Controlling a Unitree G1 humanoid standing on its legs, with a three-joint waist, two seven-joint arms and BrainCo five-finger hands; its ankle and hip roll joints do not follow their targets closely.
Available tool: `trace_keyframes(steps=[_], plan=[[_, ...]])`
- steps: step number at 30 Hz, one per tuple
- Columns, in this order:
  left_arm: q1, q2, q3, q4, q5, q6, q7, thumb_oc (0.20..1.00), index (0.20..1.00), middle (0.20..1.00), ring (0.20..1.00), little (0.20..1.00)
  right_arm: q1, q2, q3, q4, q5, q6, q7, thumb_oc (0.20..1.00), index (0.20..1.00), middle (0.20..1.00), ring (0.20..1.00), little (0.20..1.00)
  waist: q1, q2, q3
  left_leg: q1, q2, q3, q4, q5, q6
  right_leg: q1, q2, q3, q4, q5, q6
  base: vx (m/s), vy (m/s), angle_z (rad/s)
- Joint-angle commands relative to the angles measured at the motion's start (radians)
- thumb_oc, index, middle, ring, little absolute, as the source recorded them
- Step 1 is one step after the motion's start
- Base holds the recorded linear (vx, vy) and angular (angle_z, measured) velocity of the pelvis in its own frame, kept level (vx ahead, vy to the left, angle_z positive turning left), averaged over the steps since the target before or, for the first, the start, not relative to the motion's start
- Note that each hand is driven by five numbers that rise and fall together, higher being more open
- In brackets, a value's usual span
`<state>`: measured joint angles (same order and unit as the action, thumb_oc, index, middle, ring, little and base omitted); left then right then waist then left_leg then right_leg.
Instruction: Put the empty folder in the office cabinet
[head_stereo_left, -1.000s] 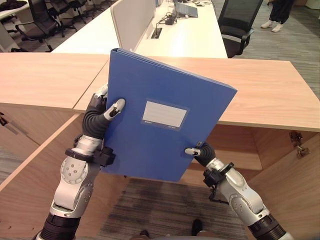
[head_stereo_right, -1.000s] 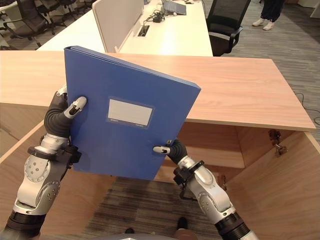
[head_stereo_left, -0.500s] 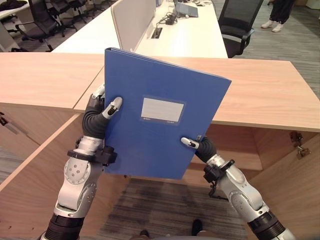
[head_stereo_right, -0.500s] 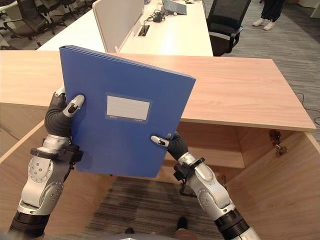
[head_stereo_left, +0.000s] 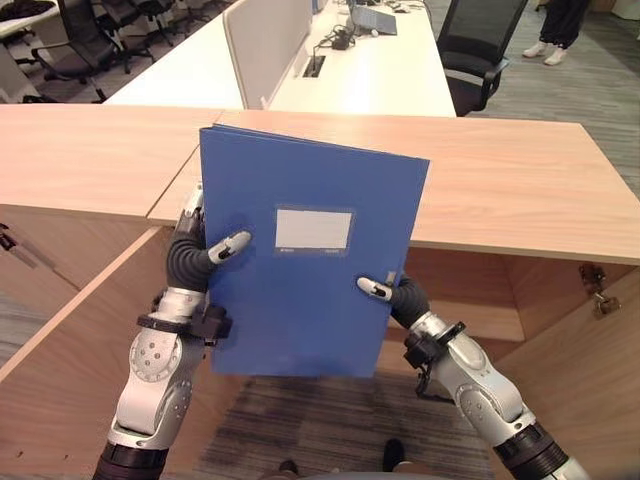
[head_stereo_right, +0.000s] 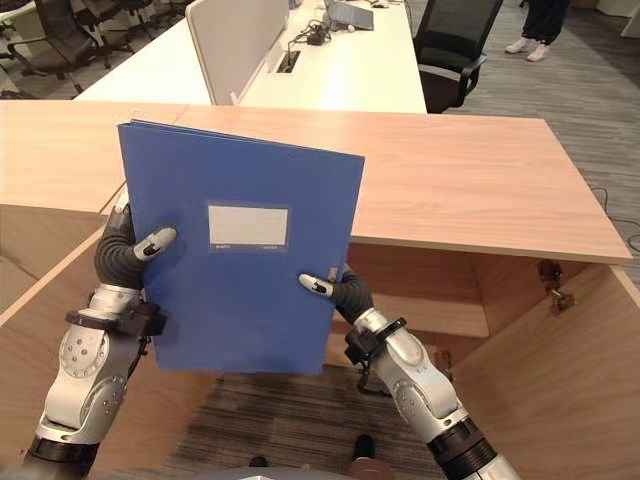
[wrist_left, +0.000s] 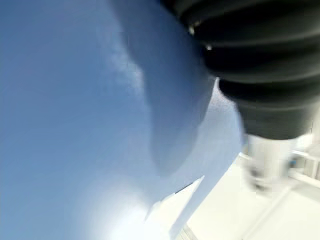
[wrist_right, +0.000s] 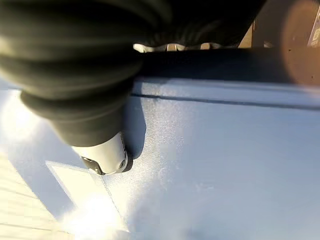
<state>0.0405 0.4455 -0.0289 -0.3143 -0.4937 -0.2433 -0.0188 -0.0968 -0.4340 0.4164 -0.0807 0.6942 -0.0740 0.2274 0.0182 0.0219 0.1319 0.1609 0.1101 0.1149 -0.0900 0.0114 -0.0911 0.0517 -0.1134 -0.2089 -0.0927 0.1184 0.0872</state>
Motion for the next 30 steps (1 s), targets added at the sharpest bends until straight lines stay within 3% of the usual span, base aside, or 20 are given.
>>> trace_keyframes(steps=[1,2,4,8,10,15,25,27,30], plan=[[-0.025,0.055,0.059,0.008,0.029,-0.042,-0.040,1.000,1.000,1.000,1.000,1.000,-0.097,-0.019,0.031,-0.041,-0.150,-0.015,0.108,0.200,0.200,0.200,0.200,0.200,0.006,-0.040,0.010,0.009,-0.022,-0.022,0.003,-0.048,0.006,0.099,-0.048,-0.014,0.034,-0.130,0.079,0.00,0.000,0.00],[-0.024,0.054,0.060,0.008,0.028,-0.043,-0.042,1.000,1.000,1.000,1.000,1.000,-0.097,-0.019,0.032,-0.041,-0.151,-0.015,0.109,0.200,0.200,0.200,0.200,0.200,0.006,-0.040,0.010,0.009,-0.022,-0.022,0.003,-0.048,0.006,0.100,-0.048,-0.014,0.034,-0.130,0.079,0.00,0.000,0.00],[0.056,0.066,0.100,0.113,-0.053,-0.023,-0.181,1.000,1.000,1.000,1.000,1.000,-0.068,-0.080,0.011,0.006,-0.235,-0.005,0.171,0.200,0.200,0.200,0.200,0.200,0.015,-0.039,0.011,0.006,-0.021,-0.025,0.003,-0.044,0.004,0.099,-0.047,-0.021,0.034,-0.129,0.081,0.01,0.010,0.09],[0.145,0.036,0.112,0.277,-0.156,0.042,-0.320,1.000,1.000,1.000,1.000,1.000,-0.019,-0.073,-0.014,0.076,-0.246,0.005,0.209,0.200,0.200,0.200,0.200,0.200,0.020,-0.031,0.016,-0.001,-0.024,-0.032,0.003,-0.037,0.006,0.095,-0.046,-0.023,0.034,-0.128,0.080,0.00,0.012,0.02],[0.163,0.037,0.110,0.306,-0.165,0.053,-0.349,1.000,1.000,1.000,1.000,1.000,-0.011,-0.072,-0.019,0.090,-0.248,0.004,0.217,0.200,0.200,0.200,0.200,0.200,0.022,-0.030,0.015,-0.004,-0.025,-0.033,0.003,-0.036,0.007,0.095,-0.046,-0.025,0.033,-0.127,0.081,0.00,0.000,0.00],[0.235,0.046,0.056,0.526,-0.172,0.149,-0.491,1.000,1.000,1.000,1.000,1.000,-0.002,-0.077,-0.020,0.162,-0.291,0.023,0.271,0.200,0.200,0.200,0.200,0.200,0.035,-0.023,0.024,-0.019,-0.025,-0.048,0.003,-0.028,0.010,0.087,-0.047,-0.034,0.037,-0.126,0.082,-0.03,0.011,0.05],[0.235,0.030,-0.019,0.760,-0.063,0.165,-0.537,1.000,1.000,1.000,1.000,1.000,-0.005,-0.046,-0.009,0.330,-0.347,0.033,0.274,0.200,0.200,0.200,0.200,0.200,0.044,-0.020,0.025,-0.031,-0.027,-0.062,0.003,-0.026,0.012,0.081,-0.049,-0.041,0.041,-0.127,0.082,-0.02,0.000,0.05],[0.225,0.019,-0.036,0.829,-0.003,0.149,-0.521,1.000,1.000,1.000,1.000,1.000,-0.009,-0.036,-0.022,0.405,-0.418,0.010,0.231,0.200,0.200,0.200,0.200,0.200,0.046,-0.017,0.025,-0.033,-0.028,-0.065,0.003,-0.025,0.013,0.080,-0.050,-0.043,0.041,-0.128,0.082,-0.01,0.006,0.06],[0.193,-0.032,-0.056,0.961,0.044,0.142,-0.475,1.000,1.000,1.000,1.000,1.000,-0.006,0.043,-0.101,0.567,-0.352,0.009,0.138,0.200,0.200,0.200,0.200,0.200,0.045,-0.013,0.026,-0.038,-0.031,-0.072,0.003,-0.025,0.016,0.078,-0.051,-0.047,0.041,-0.129,0.081,0.00,0.003,0.06]])
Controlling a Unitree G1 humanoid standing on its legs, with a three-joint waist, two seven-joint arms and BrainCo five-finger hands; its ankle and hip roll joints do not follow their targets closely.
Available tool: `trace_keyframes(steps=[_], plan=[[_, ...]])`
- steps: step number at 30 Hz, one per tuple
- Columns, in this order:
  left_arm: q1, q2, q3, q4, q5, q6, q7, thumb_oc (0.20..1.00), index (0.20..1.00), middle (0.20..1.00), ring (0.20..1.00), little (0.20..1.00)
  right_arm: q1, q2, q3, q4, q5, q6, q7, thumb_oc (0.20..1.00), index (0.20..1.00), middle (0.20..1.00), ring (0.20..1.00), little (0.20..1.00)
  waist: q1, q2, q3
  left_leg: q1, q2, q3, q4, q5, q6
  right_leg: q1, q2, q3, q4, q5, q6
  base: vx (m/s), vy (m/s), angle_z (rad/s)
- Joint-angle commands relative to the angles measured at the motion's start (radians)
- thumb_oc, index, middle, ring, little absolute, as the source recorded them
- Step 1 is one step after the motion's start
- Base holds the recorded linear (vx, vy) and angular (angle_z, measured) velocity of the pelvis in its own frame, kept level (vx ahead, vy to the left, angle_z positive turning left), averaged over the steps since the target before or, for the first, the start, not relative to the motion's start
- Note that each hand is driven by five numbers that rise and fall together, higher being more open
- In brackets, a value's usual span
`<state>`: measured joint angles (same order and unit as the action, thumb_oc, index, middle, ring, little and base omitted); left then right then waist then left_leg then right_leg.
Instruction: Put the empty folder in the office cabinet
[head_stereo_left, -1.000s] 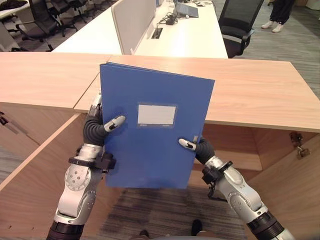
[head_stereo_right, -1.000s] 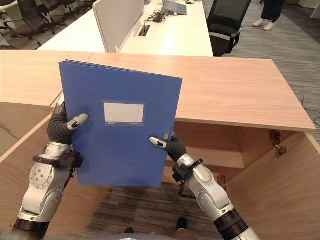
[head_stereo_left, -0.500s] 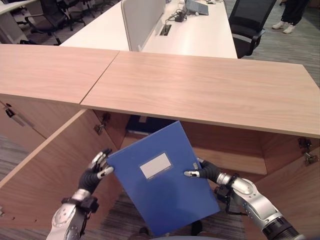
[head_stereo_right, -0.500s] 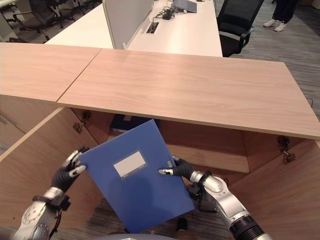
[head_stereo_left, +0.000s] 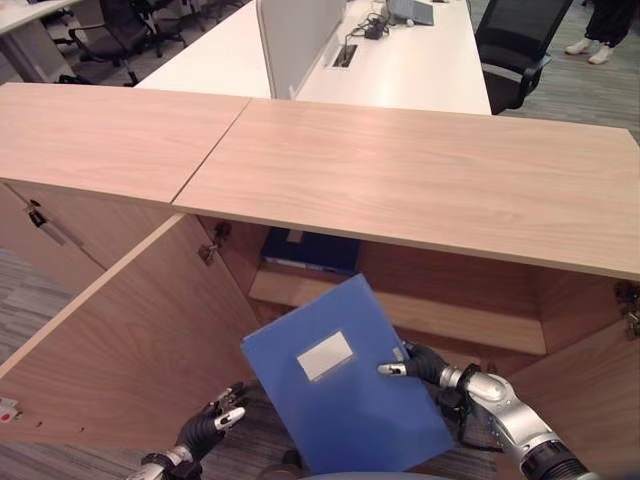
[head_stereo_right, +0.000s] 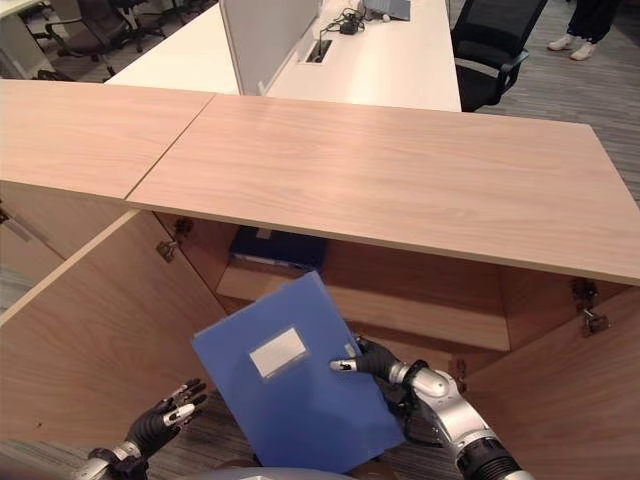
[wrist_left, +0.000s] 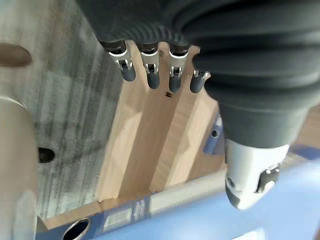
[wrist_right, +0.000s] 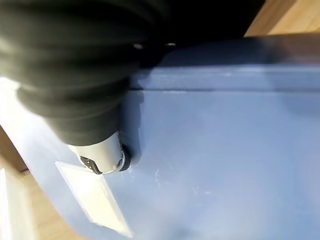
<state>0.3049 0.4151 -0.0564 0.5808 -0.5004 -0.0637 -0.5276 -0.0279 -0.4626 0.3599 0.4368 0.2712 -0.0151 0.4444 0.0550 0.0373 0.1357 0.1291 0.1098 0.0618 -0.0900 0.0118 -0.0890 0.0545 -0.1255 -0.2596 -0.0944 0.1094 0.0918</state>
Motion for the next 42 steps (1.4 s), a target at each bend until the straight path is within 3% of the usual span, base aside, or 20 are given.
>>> trace_keyframes(steps=[1,10,21,28,32,42], plan=[[-0.073,-0.002,-0.029,0.067,0.051,-0.038,0.034,1.000,1.000,1.000,1.000,1.000,-0.076,0.072,-0.045,0.050,0.072,-0.050,-0.079,0.200,0.200,0.200,0.200,0.200,0.009,-0.028,0.023,-0.006,-0.031,-0.019,0.003,-0.026,0.013,0.076,-0.038,0.004,0.043,-0.120,0.076,0.00,-0.002,0.04],[0.025,-0.013,-0.089,-0.181,-0.014,0.001,0.098,1.000,1.000,1.000,1.000,1.000,-0.104,0.156,-0.227,0.255,0.299,-0.067,-0.258,0.200,0.200,0.200,0.200,0.200,0.009,-0.017,0.035,-0.012,-0.037,-0.031,0.003,-0.029,0.019,0.077,-0.042,-0.004,0.041,-0.119,0.075,0.00,-0.005,0.02],[0.034,-0.008,-0.121,-0.189,-0.033,0.004,0.128,1.000,1.000,1.000,1.000,1.000,-0.206,0.169,-0.457,0.423,0.599,-0.143,-0.388,0.200,0.200,0.200,0.200,0.200,0.031,0.002,0.051,-0.023,-0.044,-0.035,0.006,-0.034,0.021,0.073,-0.040,-0.008,0.042,-0.124,0.082,0.01,-0.003,0.01],[0.007,0.018,-0.218,-0.240,-0.056,0.013,0.135,1.000,1.000,1.000,1.000,1.000,-0.379,0.100,-0.583,0.553,0.825,-0.223,-0.489,0.200,0.200,0.200,0.200,0.200,0.046,0.038,0.074,-0.047,-0.055,-0.032,0.006,-0.028,0.021,0.049,-0.044,-0.006,0.040,-0.121,0.088,0.00,0.008,-0.01],[-0.034,0.025,-0.274,-0.251,-0.064,0.007,0.160,1.000,1.000,1.000,1.000,1.000,-0.496,-0.012,-0.686,0.651,0.987,-0.274,-0.534,0.200,0.200,0.200,0.200,0.200,0.046,0.079,0.093,-0.074,-0.067,-0.040,0.006,-0.018,0.018,0.026,-0.053,-0.017,0.042,-0.121,0.093,-0.03,0.033,0.06],[-0.106,0.048,-0.357,-0.261,-0.028,-0.017,0.194,1.000,1.000,1.000,1.000,1.000,-0.682,-0.124,-0.670,0.734,1.048,-0.292,-0.567,0.200,0.200,0.200,0.200,0.200,0.064,0.144,0.146,-0.132,-0.082,-0.050,0.012,0.002,0.015,-0.040,-0.067,-0.025,0.066,-0.117,0.095,-0.04,0.018,0.05]])
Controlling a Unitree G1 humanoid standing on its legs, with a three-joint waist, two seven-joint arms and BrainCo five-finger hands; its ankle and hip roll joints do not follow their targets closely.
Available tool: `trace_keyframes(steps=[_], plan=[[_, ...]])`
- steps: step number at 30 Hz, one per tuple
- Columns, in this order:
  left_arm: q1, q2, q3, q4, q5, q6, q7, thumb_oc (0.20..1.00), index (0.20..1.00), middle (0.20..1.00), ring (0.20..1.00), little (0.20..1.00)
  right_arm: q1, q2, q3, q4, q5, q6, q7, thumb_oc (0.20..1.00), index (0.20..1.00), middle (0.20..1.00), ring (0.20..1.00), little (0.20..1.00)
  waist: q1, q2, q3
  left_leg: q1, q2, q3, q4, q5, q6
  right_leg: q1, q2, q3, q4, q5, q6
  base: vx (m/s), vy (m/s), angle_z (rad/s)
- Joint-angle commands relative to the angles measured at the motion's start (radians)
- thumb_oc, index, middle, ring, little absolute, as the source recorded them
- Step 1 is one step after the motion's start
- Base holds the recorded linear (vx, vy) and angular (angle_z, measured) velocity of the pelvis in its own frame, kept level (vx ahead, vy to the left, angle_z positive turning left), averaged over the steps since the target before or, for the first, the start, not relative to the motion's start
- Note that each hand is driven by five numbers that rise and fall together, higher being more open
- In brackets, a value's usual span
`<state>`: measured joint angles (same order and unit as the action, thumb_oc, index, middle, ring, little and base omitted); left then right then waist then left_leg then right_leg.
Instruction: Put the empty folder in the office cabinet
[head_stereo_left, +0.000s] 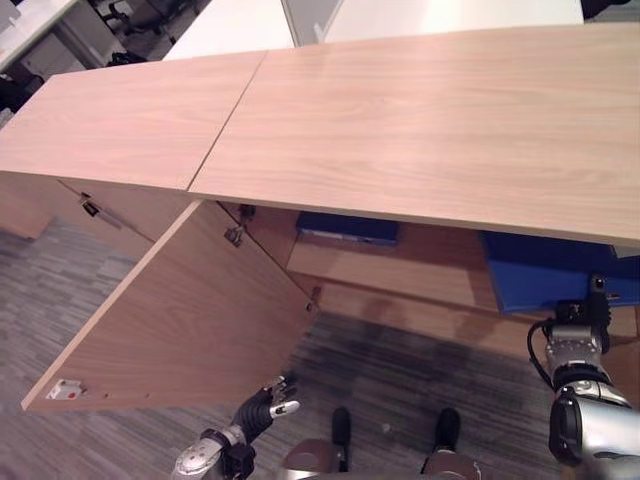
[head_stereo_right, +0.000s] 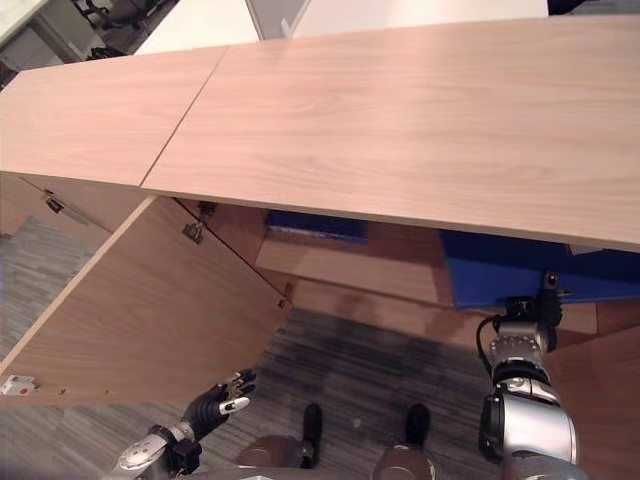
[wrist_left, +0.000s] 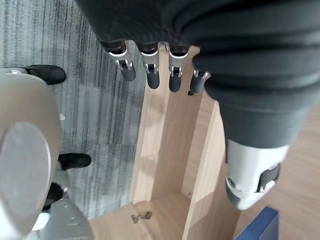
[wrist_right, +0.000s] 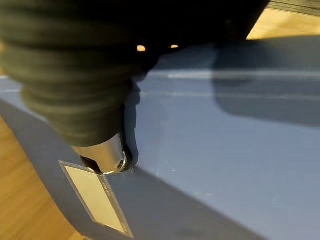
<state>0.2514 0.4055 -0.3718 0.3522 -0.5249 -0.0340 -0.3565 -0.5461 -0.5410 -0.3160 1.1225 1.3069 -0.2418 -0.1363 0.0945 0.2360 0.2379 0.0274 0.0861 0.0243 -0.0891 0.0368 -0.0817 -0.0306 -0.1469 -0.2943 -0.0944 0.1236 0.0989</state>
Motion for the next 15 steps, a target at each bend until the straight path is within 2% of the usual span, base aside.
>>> trace_keyframes(steps=[1,5,8,15], plan=[[-0.059,0.054,-0.041,-0.030,-0.003,-0.048,0.024,1.000,1.000,1.000,1.000,1.000,-0.173,-0.050,0.009,0.053,0.013,-0.066,0.014,0.200,0.200,0.200,0.200,0.200,0.024,-0.052,0.047,-0.034,-0.058,-0.012,0.011,-0.021,0.008,0.038,-0.046,0.012,0.071,-0.133,0.088,-0.08,0.000,0.01],[-0.112,0.028,-0.081,0.079,0.043,-0.069,0.052,1.000,1.000,1.000,1.000,1.000,-0.265,-0.059,0.021,0.067,0.054,-0.091,0.003,0.200,0.200,0.200,0.200,0.200,0.033,-0.040,0.093,-0.089,-0.050,-0.004,0.046,-0.018,0.005,-0.021,-0.050,0.015,0.118,-0.147,0.081,-0.08,-0.016,-0.01],[-0.170,0.011,-0.114,0.180,0.076,-0.087,0.077,1.000,1.000,1.000,1.000,1.000,-0.375,-0.081,0.049,0.090,0.072,-0.108,-0.010,0.200,0.200,0.200,0.200,0.200,0.040,-0.033,0.140,-0.191,-0.039,0.003,0.134,-0.029,0.000,-0.124,-0.062,0.030,0.201,-0.161,0.072,-0.16,-0.044,-0.01],[-0.205,0.037,-0.134,0.272,0.110,-0.099,0.102,1.000,1.000,1.000,1.000,1.000,-0.557,-0.151,0.123,0.127,0.085,-0.126,-0.026,0.200,0.200,0.200,0.200,0.200,0.062,-0.022,0.153,-0.352,-0.025,0.004,0.261,-0.064,-0.017,-0.306,-0.079,0.055,0.359,-0.211,0.066,-0.06,-0.056,0.02]])
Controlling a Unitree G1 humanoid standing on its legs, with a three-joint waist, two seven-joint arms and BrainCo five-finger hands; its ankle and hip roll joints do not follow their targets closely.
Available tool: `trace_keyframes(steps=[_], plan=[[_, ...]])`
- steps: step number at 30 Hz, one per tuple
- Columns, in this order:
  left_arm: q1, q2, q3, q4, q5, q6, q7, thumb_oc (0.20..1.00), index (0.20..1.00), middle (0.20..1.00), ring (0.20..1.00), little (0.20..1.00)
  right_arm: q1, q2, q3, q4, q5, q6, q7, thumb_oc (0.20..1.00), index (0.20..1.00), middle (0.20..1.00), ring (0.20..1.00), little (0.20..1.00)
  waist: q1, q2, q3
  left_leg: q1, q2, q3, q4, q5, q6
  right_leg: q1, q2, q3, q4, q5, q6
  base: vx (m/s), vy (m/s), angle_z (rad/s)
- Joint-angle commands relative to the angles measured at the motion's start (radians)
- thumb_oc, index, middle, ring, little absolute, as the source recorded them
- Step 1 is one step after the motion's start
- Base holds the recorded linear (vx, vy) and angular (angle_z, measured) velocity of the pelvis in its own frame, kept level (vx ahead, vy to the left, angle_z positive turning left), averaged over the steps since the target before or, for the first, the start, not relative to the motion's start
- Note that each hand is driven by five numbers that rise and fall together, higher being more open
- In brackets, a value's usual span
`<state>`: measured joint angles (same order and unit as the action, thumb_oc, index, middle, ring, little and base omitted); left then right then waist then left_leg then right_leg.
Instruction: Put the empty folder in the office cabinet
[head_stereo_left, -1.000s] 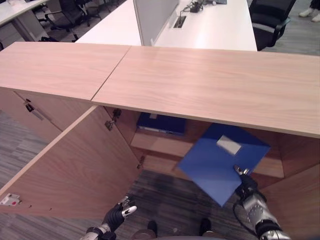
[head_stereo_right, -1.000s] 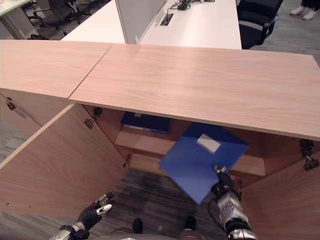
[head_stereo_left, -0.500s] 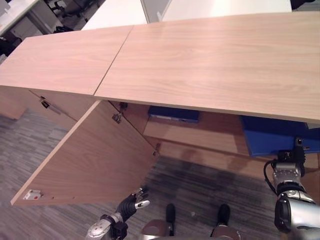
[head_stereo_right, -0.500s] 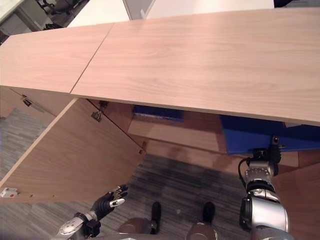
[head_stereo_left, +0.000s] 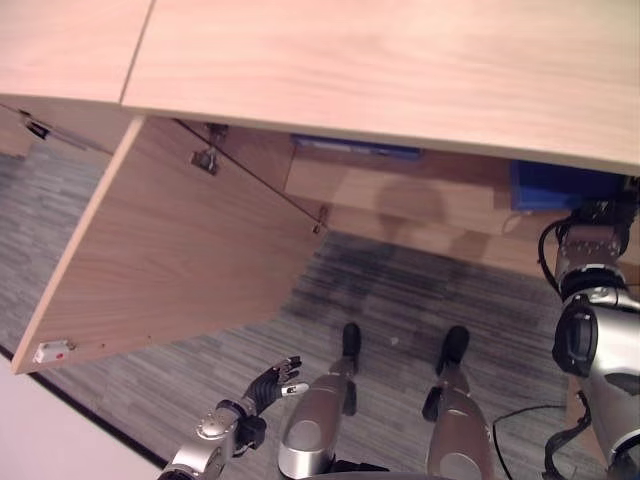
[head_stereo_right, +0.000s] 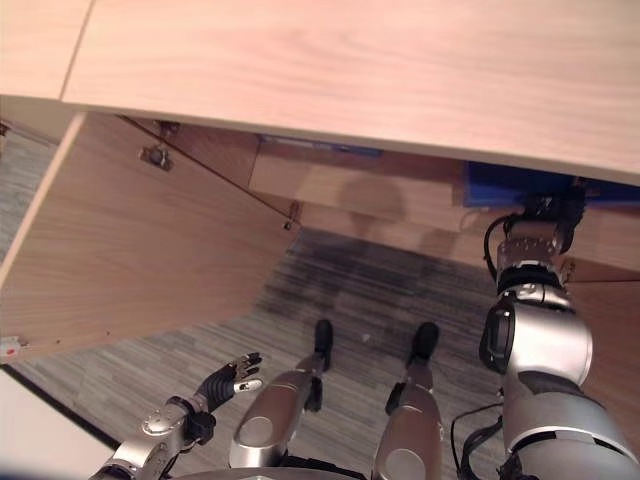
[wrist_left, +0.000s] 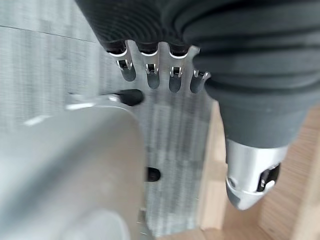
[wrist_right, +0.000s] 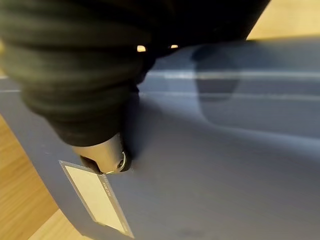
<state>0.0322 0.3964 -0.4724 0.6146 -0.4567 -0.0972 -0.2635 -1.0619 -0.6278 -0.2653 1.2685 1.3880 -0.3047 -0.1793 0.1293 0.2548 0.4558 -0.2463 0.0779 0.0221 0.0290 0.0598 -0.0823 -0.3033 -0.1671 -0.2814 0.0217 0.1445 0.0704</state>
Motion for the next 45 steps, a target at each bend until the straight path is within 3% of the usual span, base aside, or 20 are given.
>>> trace_keyframes(steps=[1,9,15,19,20,24,31,45], plan=[[0.012,0.053,-0.040,0.041,0.060,-0.039,0.015,1.000,1.000,1.000,1.000,1.000,-0.107,-0.080,0.096,-0.017,0.006,-0.069,0.012,0.200,0.200,0.200,0.200,0.200,0.034,-0.034,-0.068,-0.119,-0.016,0.005,0.169,-0.095,-0.019,-0.082,-0.062,0.044,0.283,-0.245,0.096,0.00,-0.060,0.02],[0.002,0.074,-0.065,0.096,0.086,-0.034,0.011,1.000,1.000,1.000,1.000,1.000,-0.298,-0.156,0.211,0.018,-0.015,-0.071,-0.001,0.200,0.200,0.200,0.200,0.200,0.055,-0.016,-0.083,-0.253,-0.012,-0.006,0.287,-0.133,-0.025,-0.230,-0.076,0.043,0.433,-0.298,0.100,0.00,-0.049,0.08],[-0.006,0.122,-0.067,0.119,0.097,-0.042,0.036,1.000,1.000,1.000,1.000,1.000,-0.468,-0.196,0.334,0.019,-0.064,-0.080,-0.038,0.200,0.200,0.200,0.200,0.200,0.056,-0.031,-0.075,-0.369,0.009,-0.052,0.451,-0.198,-0.020,-0.346,-0.078,0.038,0.605,-0.376,0.084,0.05,-0.108,0.10],[-0.020,0.137,-0.080,0.119,0.095,-0.044,0.039,1.000,1.000,1.000,1.000,1.000,-0.532,-0.186,0.370,0.012,-0.053,-0.089,-0.046,0.200,0.200,0.200,0.200,0.200,0.054,-0.041,-0.075,-0.407,0.010,-0.070,0.499,-0.243,-0.022,-0.386,-0.077,0.046,0.660,-0.429,0.086,0.06,-0.062,0.06],[-0.024,0.143,-0.084,0.119,0.094,-0.046,0.044,1.000,1.000,1.000,1.000,1.000,-0.543,-0.181,0.379,0.009,-0.049,-0.093,-0.047,0.200,0.200,0.200,0.200,0.200,0.053,-0.043,-0.065,-0.426,0.012,-0.068,0.507,-0.222,-0.021,-0.406,-0.080,0.038,0.669,-0.408,0.078,-0.03,-0.042,0.03],[-0.036,0.158,-0.093,0.107,0.089,-0.053,0.060,1.000,1.000,1.000,1.000,1.000,-0.594,-0.171,0.412,-0.005,-0.042,-0.104,-0.059,0.200,0.200,0.200,0.200,0.200,0.047,-0.053,-0.072,-0.487,0.010,-0.087,0.575,-0.274,-0.025,-0.463,-0.091,0.051,0.736,-0.459,0.082,0.04,-0.037,0.03],[-0.041,0.165,-0.063,0.089,0.049,-0.059,0.080,1.000,1.000,1.000,1.000,1.000,-0.601,-0.185,0.431,-0.012,-0.061,-0.104,-0.073,0.200,0.200,0.200,0.200,0.200,0.051,-0.053,-0.077,-0.556,0.004,-0.097,0.595,-0.276,-0.029,-0.528,-0.103,0.052,0.781,-0.476,0.077,0.00,-0.022,0.08],[-0.015,0.199,-0.025,0.025,0.007,-0.080,0.089,1.000,1.000,1.000,1.000,1.000,-0.574,-0.172,0.429,0.020,-0.089,-0.077,-0.069,0.200,0.200,0.200,0.200,0.200,0.072,-0.005,-0.077,-0.643,-0.021,-0.099,0.564,-0.242,-0.028,-0.632,-0.121,0.068,0.805,-0.476,0.080,0.00,0.011,0.02]])
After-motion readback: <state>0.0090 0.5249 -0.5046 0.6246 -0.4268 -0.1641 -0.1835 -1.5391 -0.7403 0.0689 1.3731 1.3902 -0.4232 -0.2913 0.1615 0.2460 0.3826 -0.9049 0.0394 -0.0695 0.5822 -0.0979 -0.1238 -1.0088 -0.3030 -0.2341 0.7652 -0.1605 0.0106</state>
